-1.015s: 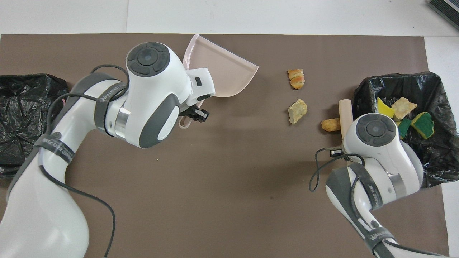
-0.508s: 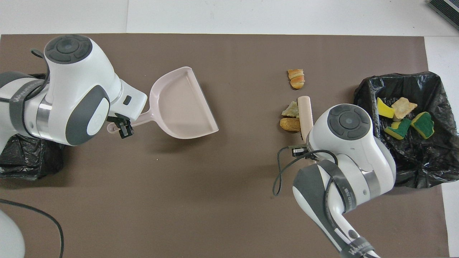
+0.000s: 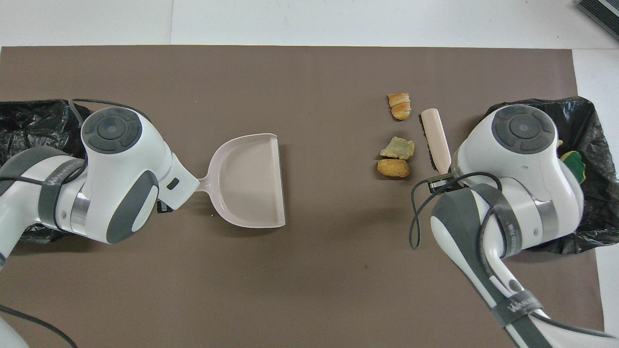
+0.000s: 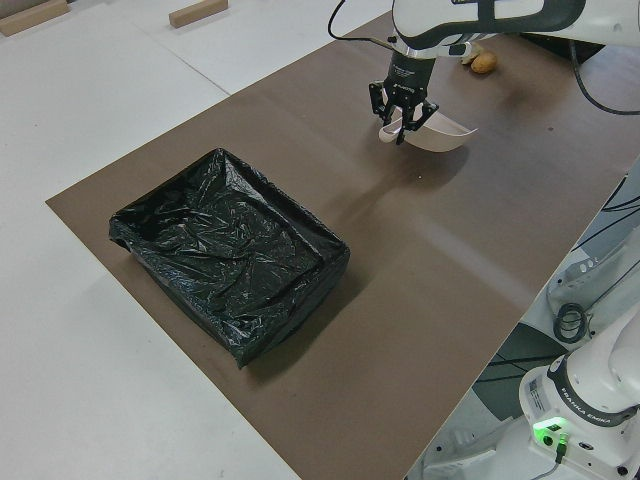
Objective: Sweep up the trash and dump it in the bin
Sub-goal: 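Sweep the bread chunks toward the dustpan with the right gripper's brush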
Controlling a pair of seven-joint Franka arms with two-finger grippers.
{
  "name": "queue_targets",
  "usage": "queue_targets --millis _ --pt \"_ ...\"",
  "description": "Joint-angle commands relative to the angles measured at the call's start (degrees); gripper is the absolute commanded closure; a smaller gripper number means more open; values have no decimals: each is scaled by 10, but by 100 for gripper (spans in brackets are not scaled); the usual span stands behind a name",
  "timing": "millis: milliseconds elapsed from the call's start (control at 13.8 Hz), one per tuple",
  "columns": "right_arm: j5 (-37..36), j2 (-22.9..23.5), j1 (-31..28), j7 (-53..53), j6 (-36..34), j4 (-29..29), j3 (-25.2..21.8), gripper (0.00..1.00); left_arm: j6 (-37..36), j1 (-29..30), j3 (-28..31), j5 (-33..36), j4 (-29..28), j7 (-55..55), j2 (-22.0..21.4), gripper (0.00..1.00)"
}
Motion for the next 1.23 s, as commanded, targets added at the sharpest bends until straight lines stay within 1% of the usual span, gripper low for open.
queue_targets --millis 0,73,145,290,363,435,508,580,725,870,1015,1160 --pt "-62 45 -10 -69 28 40 5 100 14 -36 4 11 -40 -81 -30 100" --pt "-93 71 -15 -108 38 69 5 100 20 -43 3 11 -63 -130 -42 100" --pt "-107 100 -17 -138 46 97 5 100 21 -48 2 11 -72 -165 -47 100" --pt "-132 140 -24 -183 95 113 4 100 18 -55 2 7 -73 -174 -48 100" --pt "-162 161 -24 -188 117 123 3 100 15 -56 1 5 -77 -176 -52 100" --pt "-195 184 -25 -188 121 150 5 100 12 -69 2 5 -91 -189 -58 100" --pt "-209 196 -26 -188 126 163 5 100 12 -76 1 5 -100 -226 -58 100" --pt "-212 199 -22 -188 137 165 4 100 12 -81 1 5 -109 -250 -63 100" --pt "-202 200 -19 -188 141 158 6 100 11 -81 0 -3 -115 -261 -67 100" --pt "-188 191 -16 -245 128 137 20 100 5 -81 1 -31 -117 -264 -68 100" --pt "-128 184 -15 -313 101 128 34 100 1 -81 0 -38 -120 -283 -71 100" --pt "-111 174 -14 -368 67 128 69 100 2 -81 1 -41 -121 -282 -72 100"
